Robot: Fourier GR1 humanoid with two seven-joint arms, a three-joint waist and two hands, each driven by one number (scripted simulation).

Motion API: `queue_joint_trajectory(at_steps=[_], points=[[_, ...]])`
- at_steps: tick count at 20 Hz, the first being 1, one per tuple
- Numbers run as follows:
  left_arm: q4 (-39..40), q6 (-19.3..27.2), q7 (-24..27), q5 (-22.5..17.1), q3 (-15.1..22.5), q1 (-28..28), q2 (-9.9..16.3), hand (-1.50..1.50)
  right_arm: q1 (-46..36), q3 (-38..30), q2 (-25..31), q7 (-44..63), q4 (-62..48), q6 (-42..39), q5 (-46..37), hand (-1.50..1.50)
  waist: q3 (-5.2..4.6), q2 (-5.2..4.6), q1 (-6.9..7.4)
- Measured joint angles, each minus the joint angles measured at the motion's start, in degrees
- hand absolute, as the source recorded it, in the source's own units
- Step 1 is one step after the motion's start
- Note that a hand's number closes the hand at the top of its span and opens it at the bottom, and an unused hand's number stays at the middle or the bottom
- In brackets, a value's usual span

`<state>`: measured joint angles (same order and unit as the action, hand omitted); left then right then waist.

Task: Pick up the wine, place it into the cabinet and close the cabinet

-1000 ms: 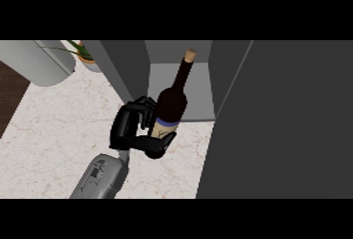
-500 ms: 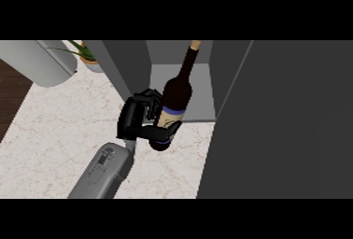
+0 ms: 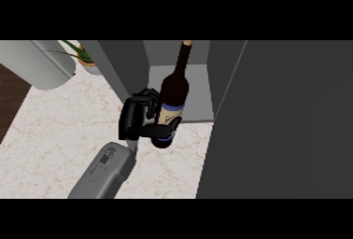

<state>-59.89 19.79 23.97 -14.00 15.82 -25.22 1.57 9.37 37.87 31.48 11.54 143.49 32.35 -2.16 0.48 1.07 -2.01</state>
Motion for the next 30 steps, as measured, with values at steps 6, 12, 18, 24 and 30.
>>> queue_joint_trajectory(at_steps=[6,12,18,24,30], points=[[0.2,5.2,-1.7,1.3,0.9,-0.2,0.2,1.5,0.3,0.2,-0.3,-1.6,-0.2,-0.5,0.5,-1.5,0.19,0.14,-0.79],[0.4,10.8,-5.0,4.2,2.4,-0.6,0.8,1.5,0.5,0.8,-0.7,-2.9,-0.5,-1.2,1.0,-1.5,0.39,0.17,-1.5],[2.0,12.9,-7.8,2.8,1.1,-3.4,0.2,1.5,0.6,1.0,-0.9,-3.6,-0.7,-1.9,1.4,-1.5,0.15,-0.63,-3.05],[16.3,7.1,-9.9,-0.3,-4.2,-16.6,-0.5,1.5,1.3,1.0,-0.8,-4.5,-0.7,-2.6,1.8,-1.5,-0.42,-2.17,-4.37],[28.1,5.4,-6.1,-0.8,-8.5,-24.6,0.1,1.5,2.2,0.9,-0.5,-5.6,-0.6,-3.3,2.1,-1.5,-0.56,-2.76,-4.93]])
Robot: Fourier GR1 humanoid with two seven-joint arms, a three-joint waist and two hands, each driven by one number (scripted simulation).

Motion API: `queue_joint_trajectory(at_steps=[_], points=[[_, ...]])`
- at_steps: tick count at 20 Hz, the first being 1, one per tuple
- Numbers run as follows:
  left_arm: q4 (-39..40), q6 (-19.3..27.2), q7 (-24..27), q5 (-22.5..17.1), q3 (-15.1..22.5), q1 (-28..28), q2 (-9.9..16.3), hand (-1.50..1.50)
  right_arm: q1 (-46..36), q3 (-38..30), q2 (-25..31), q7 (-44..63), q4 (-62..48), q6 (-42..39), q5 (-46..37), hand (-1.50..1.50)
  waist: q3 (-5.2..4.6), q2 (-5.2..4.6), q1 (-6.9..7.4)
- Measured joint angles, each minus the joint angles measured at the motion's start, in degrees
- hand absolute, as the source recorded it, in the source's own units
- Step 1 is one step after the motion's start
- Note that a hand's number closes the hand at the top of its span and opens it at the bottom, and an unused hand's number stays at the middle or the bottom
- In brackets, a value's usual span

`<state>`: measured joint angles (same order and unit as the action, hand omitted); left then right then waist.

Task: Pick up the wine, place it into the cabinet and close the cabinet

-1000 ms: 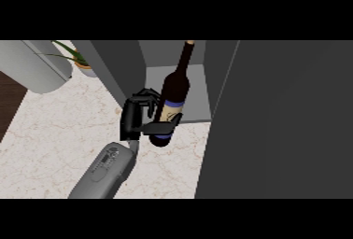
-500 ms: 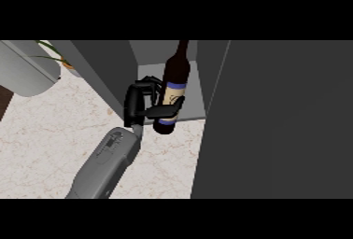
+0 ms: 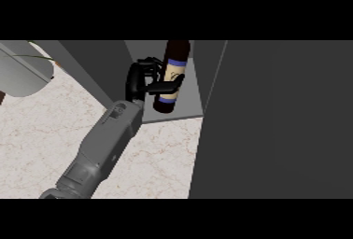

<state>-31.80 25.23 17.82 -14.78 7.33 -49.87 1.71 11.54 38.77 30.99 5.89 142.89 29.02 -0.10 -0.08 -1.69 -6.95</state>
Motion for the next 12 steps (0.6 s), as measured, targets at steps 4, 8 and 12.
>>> queue_joint_trajectory(at_steps=[4,8,12], points=[[5.8,0.4,2.5,0.9,-1.3,-3.8,0.9,-1.5,1.3,0.4,0.5,-1.4,0.1,-0.6,0.2,-1.5,0.0,-0.1,-0.64],[10.8,1.6,4.9,2.0,-2.0,-7.1,1.1,-1.5,1.2,0.2,0.4,-2.0,-0.1,-1.1,0.4,-1.5,-0.01,-0.44,-0.52],[14.8,3.1,6.3,2.8,-2.7,-9.6,2.0,-1.5,1.4,0.3,0.6,-2.5,0.0,-1.7,0.5,-1.5,-0.03,-0.56,-0.86]])
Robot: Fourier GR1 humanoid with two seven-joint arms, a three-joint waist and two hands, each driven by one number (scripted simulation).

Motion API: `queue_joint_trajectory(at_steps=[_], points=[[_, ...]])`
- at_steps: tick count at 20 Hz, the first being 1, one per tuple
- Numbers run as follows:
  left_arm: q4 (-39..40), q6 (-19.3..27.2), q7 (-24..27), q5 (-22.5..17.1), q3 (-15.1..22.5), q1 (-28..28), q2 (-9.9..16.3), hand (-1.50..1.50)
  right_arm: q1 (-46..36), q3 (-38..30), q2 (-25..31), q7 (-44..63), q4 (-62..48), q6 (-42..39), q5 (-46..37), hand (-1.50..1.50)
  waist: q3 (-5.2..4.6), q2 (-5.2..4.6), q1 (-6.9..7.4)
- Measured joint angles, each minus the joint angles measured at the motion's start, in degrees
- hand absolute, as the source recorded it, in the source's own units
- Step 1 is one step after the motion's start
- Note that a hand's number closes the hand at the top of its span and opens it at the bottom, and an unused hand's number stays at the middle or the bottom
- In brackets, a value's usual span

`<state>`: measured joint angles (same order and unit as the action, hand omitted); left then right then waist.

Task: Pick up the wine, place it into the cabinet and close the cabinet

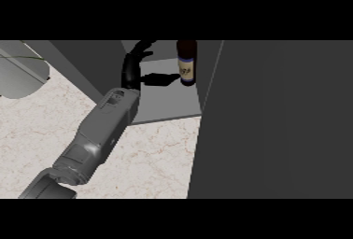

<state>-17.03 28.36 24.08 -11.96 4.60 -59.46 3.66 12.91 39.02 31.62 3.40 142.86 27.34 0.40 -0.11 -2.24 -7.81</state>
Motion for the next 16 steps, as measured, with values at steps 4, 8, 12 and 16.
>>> queue_joint_trajectory(at_steps=[4,8,12,16], points=[[2.7,0.3,1.4,-0.4,-1.3,-1.5,0.4,-1.5,0.4,0.1,-0.1,-0.8,0.0,-0.1,0.1,-1.5,-0.02,-0.01,-0.14],[3.5,-3.6,3.8,-1.6,-2.9,-2.8,0.5,-1.5,0.8,0.1,0.1,-1.3,-0.1,-0.3,0.2,-1.5,-0.09,-0.06,-0.02],[3.5,-7.4,6.0,-3.6,-5.3,-4.2,0.0,1.5,1.3,-0.5,0.5,-1.8,0.0,-0.7,0.3,-1.5,-0.09,0.07,0.42],[3.3,-12.6,8.6,-5.3,-7.1,-5.2,-0.3,1.5,2.4,-0.3,0.7,-2.0,0.1,-0.4,0.3,-1.5,-0.08,0.39,1.03]])
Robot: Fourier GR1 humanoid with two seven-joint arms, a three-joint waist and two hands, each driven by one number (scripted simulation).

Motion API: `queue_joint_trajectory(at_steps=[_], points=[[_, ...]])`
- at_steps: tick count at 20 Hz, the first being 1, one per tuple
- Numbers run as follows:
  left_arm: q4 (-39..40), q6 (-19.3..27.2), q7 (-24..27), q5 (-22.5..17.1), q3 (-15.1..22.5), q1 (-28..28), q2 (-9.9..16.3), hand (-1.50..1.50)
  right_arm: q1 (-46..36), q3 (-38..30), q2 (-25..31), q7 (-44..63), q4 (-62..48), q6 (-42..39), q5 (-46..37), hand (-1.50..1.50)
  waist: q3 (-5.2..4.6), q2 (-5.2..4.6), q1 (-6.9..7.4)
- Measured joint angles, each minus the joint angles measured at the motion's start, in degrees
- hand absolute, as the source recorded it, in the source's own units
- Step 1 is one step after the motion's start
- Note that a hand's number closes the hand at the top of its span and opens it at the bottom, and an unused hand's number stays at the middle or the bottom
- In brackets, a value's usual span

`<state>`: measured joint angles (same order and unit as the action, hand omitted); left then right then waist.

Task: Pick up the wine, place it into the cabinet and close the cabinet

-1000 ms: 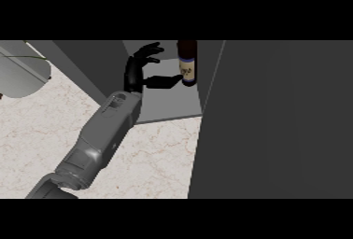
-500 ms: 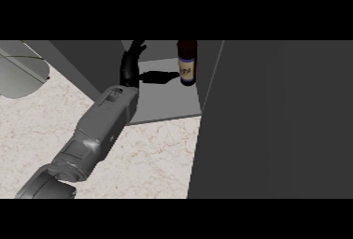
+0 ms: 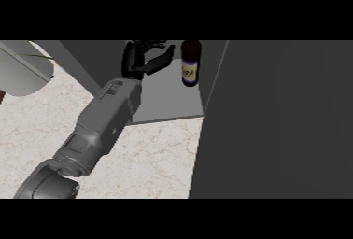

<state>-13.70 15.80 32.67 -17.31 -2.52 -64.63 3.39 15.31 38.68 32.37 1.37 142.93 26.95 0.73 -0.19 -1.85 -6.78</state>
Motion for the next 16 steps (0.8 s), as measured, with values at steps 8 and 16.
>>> queue_joint_trajectory(at_steps=[8,16], points=[[0.2,-7.3,0.8,-1.7,-1.4,-2.9,-2.1,-1.5,1.4,-1.1,1.3,0.3,0.6,0.5,0.1,-1.5,0.08,0.93,2.04],[0.0,-9.6,0.0,-3.3,-1.0,-3.0,-3.1,-1.5,3.4,-2.4,2.6,0.1,1.1,1.0,0.1,-1.5,0.13,1.63,3.52]])
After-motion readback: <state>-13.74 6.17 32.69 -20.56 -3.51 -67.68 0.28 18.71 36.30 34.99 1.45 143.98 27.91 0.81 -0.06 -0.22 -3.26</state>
